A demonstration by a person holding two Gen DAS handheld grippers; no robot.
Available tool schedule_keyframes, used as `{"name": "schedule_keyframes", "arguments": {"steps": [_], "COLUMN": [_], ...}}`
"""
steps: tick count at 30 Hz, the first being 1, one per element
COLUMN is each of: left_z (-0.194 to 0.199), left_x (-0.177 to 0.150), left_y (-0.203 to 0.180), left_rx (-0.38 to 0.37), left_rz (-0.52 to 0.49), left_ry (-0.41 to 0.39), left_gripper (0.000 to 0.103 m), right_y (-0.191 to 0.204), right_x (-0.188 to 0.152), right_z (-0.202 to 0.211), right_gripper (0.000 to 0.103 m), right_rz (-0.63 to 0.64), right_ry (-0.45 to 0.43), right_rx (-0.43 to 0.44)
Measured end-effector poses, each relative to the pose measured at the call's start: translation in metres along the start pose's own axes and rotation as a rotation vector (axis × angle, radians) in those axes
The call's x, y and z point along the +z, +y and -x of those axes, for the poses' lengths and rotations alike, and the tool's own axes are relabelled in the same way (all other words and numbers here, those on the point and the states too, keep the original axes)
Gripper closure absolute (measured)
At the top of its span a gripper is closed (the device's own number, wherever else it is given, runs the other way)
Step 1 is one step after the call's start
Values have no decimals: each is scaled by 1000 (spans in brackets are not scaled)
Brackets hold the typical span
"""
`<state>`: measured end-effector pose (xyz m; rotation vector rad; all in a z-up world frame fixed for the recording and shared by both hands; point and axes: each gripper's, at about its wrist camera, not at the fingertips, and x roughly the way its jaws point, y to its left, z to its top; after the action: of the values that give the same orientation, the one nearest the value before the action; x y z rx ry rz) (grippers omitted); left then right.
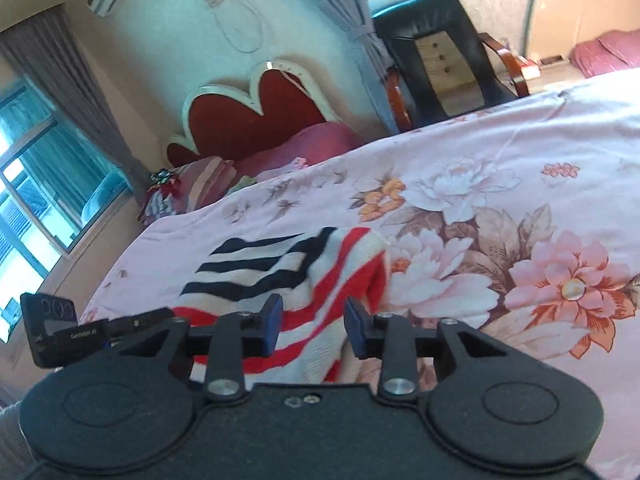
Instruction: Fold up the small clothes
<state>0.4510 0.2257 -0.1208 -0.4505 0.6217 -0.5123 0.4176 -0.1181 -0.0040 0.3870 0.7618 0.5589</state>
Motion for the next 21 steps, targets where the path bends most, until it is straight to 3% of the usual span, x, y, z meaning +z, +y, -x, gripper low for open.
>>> {"name": "schedule_keyframes", "arguments": {"steps": [1,2,5,7,9,12,13,17,21], "left_z": [0,-1,0,15,22,19,16,0,1], "left_x": [1,0,0,2,4,0,-2,-20,-48], "left_y": [-8,-16,-31,-38,-41,-50,-53,-65,-75], "left_rx": [2,-2,18,16,10,-17,-12,86,166], "left_rz": [-33,-66,-119,-117,-108,-127,-144,-239,-415], "left_ry": [1,1,-29,-93,-107,-45,-22,90,103], "left_gripper": [29,26,26,26,26,26,26,26,26], "right_y": [10,20,36,33,29,28,31,42,42], "right_x": [-1,-3,-12,-20,-25,-20,-20,-29,-43], "right_z": [-2,-5,-21,-30,-30,-22,-15,-6,-16], "right_gripper": [66,65,66,76,79,80,73,70,78], "right_rz": [40,83,171,177,176,124,127,185,283], "right_ry": [18,36,100,153,149,142,124,126,159], "right_rx": [0,-6,-25,-63,-82,-77,-70,-62,-113]}}
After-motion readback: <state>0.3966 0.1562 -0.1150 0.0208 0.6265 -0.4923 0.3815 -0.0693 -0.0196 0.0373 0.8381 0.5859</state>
